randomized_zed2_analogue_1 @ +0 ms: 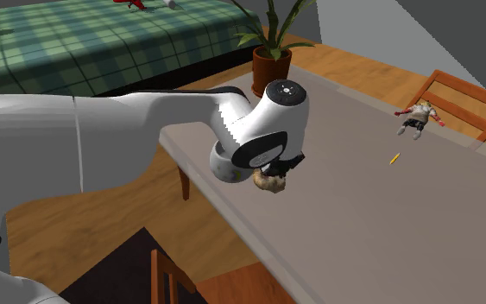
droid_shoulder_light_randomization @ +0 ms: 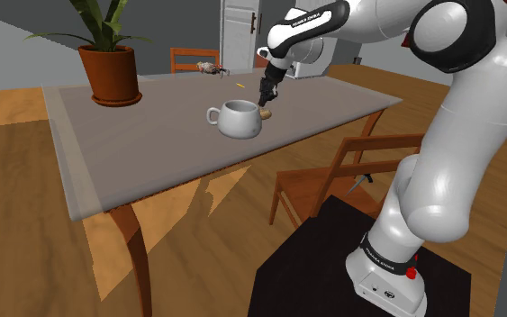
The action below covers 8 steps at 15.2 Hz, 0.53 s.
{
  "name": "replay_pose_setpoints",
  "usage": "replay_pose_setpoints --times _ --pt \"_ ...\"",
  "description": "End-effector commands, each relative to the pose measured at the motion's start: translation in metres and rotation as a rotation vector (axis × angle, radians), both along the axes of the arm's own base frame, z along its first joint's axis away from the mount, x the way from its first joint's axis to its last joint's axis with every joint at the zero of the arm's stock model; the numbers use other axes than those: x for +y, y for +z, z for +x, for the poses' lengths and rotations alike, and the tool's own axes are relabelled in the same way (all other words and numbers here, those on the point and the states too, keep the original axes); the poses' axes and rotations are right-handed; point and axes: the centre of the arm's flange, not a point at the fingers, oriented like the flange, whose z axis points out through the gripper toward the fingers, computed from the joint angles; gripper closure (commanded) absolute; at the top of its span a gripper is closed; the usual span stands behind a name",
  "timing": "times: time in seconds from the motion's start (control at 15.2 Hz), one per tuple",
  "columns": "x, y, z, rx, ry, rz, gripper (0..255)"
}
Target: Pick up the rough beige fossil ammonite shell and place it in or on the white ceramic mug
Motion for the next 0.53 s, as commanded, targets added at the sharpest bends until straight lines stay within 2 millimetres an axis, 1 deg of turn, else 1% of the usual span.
replay_pose_setpoints --times 0.0,0.26,0.33,0.4,0.46 --pt "0.000 0.000 0.000 0.000 0.000 0.000 255" --pt "0.000 0.000 0.000 0.000 0.000 0.000 255" --pt "0.000 0.000 0.000 0.000 0.000 0.000 0" --pt "-0.031 -0.004 0.010 0.078 0.269 0.080 0" --pt "-0.020 0.002 0.008 0.020 -0.001 0.013 0"
